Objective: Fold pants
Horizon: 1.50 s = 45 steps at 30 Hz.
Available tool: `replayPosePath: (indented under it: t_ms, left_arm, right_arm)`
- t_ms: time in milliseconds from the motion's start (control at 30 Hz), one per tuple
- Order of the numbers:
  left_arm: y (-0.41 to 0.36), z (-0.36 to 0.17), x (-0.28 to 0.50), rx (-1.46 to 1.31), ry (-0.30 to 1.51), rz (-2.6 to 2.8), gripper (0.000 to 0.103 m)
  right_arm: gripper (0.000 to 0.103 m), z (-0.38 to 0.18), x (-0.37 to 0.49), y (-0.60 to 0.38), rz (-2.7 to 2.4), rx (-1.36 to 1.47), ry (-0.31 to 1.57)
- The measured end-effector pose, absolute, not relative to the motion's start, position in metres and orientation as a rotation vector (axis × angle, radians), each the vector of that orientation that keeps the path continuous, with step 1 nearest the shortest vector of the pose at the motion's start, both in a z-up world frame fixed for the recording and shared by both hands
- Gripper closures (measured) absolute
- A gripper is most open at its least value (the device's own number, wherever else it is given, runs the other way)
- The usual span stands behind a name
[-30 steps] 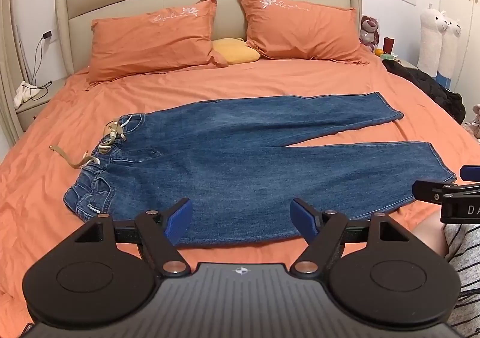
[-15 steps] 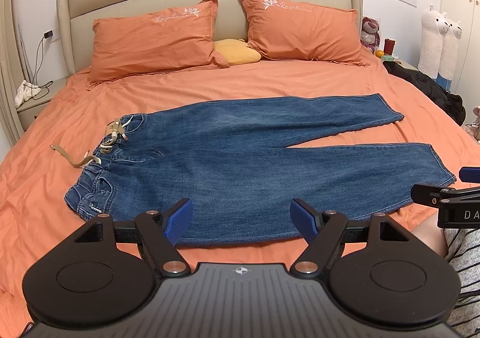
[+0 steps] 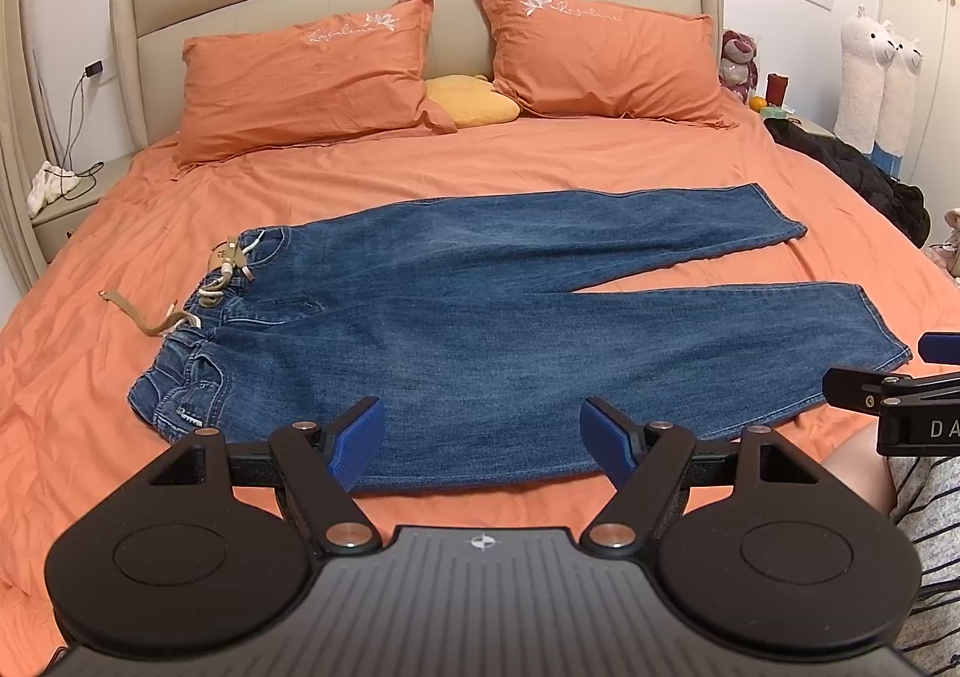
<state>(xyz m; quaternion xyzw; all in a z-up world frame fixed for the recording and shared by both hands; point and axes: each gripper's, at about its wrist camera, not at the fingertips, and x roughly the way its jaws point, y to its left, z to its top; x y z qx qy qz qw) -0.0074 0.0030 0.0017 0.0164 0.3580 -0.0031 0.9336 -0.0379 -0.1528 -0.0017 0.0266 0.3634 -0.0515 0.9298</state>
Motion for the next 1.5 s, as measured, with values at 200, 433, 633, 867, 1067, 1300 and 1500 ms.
replayPosePath:
  t_ms: [200, 433, 633, 867, 1067, 1300, 1500]
  left_arm:
    - [0.002, 0.000, -0.006, 0.036, 0.735, -0.009, 0.016]
    - [0.000, -0.001, -0.005, 0.037, 0.739, -0.009, 0.016]
    - [-0.004, -0.004, -0.002, 0.042, 0.744, -0.017, 0.016]
    - [-0.007, -0.005, -0.003, 0.043, 0.747, -0.019, 0.016]
    - [-0.008, -0.006, -0.004, 0.040, 0.752, -0.023, 0.016]
    - [-0.007, -0.006, -0.002, 0.037, 0.754, -0.021, 0.016]
    - [-0.006, -0.006, -0.002, 0.037, 0.757, -0.020, 0.016]
  right_arm:
    - [0.005, -0.001, -0.037, -0.156, -0.108, 0.063, 0.749]
    - [0.005, -0.001, -0.038, -0.156, -0.108, 0.063, 0.749]
    - [0.005, 0.000, -0.038, -0.156, -0.107, 0.071, 0.745]
    - [0.005, -0.001, -0.039, -0.154, -0.103, 0.078, 0.745]
    - [0.005, -0.001, -0.042, -0.152, -0.092, 0.083, 0.743]
    - [0.005, 0.000, -0.043, -0.148, -0.088, 0.087, 0.741]
    - [0.005, 0.001, -0.044, -0.149, -0.089, 0.091, 0.745]
